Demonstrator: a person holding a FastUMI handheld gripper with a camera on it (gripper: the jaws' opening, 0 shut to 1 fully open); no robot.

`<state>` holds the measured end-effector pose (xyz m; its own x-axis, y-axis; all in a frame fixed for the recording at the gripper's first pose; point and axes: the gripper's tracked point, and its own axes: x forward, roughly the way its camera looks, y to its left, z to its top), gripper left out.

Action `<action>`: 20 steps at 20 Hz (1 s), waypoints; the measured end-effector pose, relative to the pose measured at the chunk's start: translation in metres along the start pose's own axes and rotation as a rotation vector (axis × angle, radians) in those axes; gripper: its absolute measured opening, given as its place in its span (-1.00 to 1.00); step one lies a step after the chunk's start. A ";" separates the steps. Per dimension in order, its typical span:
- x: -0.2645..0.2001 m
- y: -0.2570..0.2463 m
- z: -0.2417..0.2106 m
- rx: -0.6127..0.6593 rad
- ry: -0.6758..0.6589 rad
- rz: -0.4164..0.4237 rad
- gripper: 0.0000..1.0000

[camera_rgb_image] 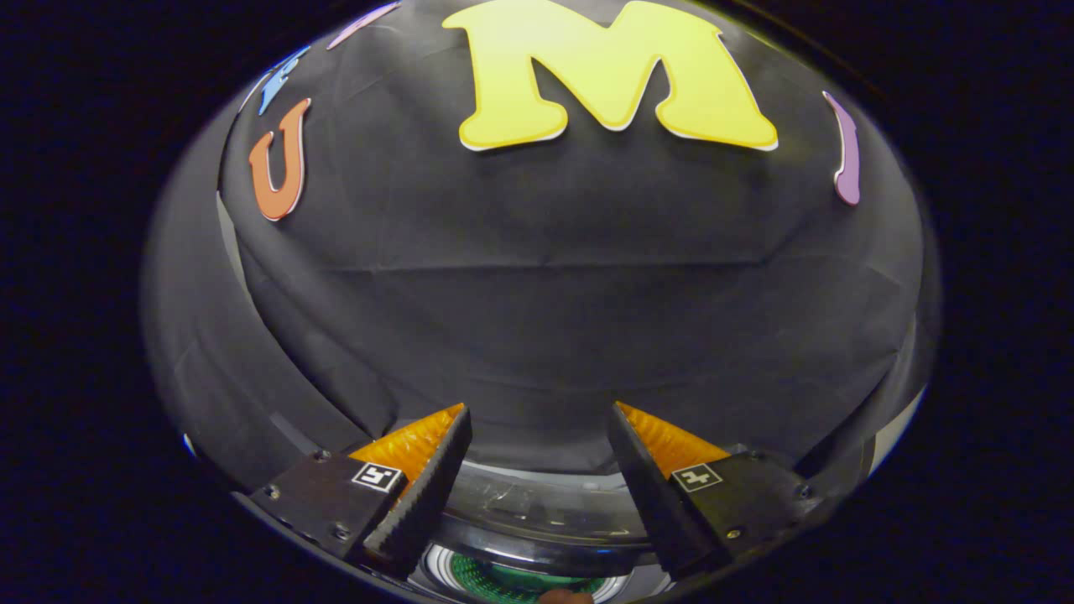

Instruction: Put the clothes into the washing machine and then close the washing machine lid.

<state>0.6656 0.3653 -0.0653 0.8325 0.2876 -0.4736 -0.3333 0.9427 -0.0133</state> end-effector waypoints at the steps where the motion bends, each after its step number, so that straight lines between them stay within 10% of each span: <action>1: 0.001 0.000 -0.001 -0.001 -0.003 0.000 1.00; 20: 0.001 -0.001 0.002 -0.033 -0.094 0.002 1.00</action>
<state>0.6676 0.3648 -0.0643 0.8690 0.3056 -0.3892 -0.3483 0.9364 -0.0422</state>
